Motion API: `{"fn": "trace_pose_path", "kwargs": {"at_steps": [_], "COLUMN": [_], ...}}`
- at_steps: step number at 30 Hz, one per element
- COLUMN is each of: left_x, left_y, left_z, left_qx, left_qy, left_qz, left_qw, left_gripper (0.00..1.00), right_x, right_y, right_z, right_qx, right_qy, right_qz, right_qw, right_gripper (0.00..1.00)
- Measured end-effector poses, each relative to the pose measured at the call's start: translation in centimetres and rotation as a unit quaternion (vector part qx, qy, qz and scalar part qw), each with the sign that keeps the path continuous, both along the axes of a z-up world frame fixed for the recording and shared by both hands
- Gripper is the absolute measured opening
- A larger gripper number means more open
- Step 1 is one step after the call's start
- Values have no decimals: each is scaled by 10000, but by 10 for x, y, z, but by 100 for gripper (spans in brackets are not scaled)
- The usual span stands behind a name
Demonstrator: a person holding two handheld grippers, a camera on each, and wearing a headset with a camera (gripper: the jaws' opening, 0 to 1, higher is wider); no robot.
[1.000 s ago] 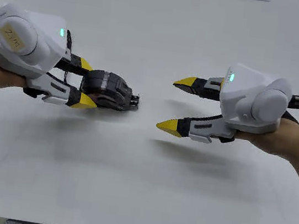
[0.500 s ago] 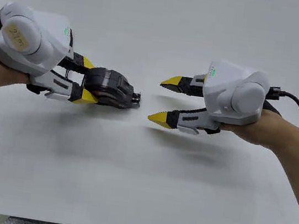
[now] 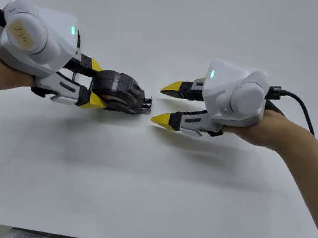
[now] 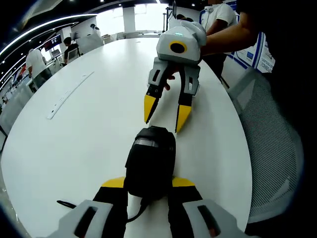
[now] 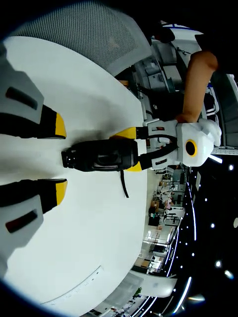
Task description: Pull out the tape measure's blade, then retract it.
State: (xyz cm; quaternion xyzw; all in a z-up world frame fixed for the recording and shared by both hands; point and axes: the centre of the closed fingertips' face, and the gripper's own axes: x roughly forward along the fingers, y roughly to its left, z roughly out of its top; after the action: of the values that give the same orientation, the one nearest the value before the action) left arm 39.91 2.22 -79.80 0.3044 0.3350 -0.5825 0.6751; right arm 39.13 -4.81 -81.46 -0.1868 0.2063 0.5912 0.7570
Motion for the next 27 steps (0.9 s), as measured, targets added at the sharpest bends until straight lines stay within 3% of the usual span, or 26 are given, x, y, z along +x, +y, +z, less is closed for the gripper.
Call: {"fn": "trace_pose_path", "kwargs": {"at_steps": [27], "left_x": [0], "left_y": [1], "left_z": [-1], "left_qx": [-145], "left_qy": [21], "left_qz": [127], "left_qw": [9998], "left_gripper": [28], "right_x": [2], "right_y": [19], "right_z": [-11], "right_qx": [-136], "right_qy": [22], "right_qz": [324], "right_qw": [9994], "right_gripper": [14]}}
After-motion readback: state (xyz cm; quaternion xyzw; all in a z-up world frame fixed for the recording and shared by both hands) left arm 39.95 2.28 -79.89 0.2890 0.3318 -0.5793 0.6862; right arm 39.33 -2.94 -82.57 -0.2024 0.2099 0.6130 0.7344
